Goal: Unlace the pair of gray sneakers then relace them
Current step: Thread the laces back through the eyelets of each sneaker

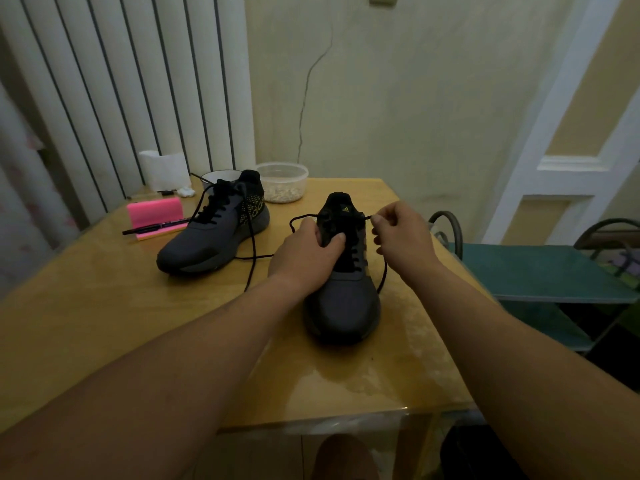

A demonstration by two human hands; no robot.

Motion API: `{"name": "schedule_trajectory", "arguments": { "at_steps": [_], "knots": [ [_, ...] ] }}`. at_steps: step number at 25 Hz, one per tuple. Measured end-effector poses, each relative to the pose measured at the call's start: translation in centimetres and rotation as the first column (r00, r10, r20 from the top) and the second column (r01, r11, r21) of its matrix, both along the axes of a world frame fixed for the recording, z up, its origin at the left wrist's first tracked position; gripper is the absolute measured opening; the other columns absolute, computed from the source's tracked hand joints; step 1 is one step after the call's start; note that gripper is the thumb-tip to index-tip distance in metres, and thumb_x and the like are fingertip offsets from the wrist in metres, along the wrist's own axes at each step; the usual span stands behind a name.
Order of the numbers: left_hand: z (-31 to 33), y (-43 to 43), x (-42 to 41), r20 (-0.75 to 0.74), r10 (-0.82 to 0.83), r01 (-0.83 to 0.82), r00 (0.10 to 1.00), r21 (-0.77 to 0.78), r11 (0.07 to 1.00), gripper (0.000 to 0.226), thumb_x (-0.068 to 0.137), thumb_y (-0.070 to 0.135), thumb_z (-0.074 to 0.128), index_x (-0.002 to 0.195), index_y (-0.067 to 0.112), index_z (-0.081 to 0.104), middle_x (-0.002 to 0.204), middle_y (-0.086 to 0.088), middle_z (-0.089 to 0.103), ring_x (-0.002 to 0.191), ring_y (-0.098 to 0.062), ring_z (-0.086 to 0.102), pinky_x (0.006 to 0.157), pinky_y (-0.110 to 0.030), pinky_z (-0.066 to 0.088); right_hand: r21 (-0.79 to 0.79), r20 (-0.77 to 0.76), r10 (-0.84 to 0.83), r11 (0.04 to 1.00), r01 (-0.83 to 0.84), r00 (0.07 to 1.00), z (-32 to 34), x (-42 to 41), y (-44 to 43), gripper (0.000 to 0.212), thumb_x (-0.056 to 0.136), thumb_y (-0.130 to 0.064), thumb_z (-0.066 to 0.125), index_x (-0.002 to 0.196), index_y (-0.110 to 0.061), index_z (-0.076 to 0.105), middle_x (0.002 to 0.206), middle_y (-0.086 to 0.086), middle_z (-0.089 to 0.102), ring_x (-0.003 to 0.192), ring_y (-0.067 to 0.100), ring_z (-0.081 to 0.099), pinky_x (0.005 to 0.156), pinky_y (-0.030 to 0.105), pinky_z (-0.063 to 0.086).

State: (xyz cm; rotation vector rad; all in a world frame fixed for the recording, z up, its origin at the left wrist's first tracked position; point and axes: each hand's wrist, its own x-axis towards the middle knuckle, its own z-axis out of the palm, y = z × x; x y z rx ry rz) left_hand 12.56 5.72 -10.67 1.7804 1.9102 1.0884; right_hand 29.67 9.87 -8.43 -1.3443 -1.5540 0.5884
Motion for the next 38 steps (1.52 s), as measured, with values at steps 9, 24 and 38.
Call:
{"name": "schedule_trajectory", "arguments": {
  "at_steps": [9,24,38],
  "knots": [
    [1.2,0.7,-0.8,-0.002,-0.031,0.031,1.000,0.206,0.978,0.017,0.108,0.034,0.044,0.096,0.022,0.047,0.084,0.000,0.062,0.077,-0.024,0.060,0.073,-0.051,0.054,-0.081,0.025,0.111,0.991,-0.109,0.994,-1.4,-0.9,-2.3,0.010,0.094,-0.022,0.059,0.101,-0.016,0.058,0.095,0.006,0.064,0.091,0.028,0.064,0.082,0.056,0.057],
    [0.4,0.0,-1.3,0.296,0.003,-0.026,0.955,0.075,0.997,0.049,0.094,0.047,0.063,0.129,0.030,0.034,0.102,0.000,0.062,0.088,-0.020,0.067,0.076,-0.046,0.059,-0.105,0.094,0.072,0.992,-0.062,0.993,-1.2,-0.9,-1.6,0.035,0.094,-0.045,0.067,0.102,-0.015,0.052,0.095,0.003,0.059,0.081,0.018,0.058,0.063,0.035,0.046],
    [1.2,0.2,0.8,-0.048,0.093,-0.093,0.995,-0.002,0.996,0.056,0.101,0.049,0.052,0.142,0.018,0.029,0.118,-0.010,0.065,0.098,-0.034,0.062,0.080,-0.043,0.048,-0.059,0.259,0.028,0.998,-0.013,0.966,-0.5,-1.4,-1.6,0.024,0.099,-0.032,0.059,0.093,-0.009,0.057,0.083,0.005,0.060,0.071,0.019,0.051,0.060,0.037,0.039]
  ]
}}
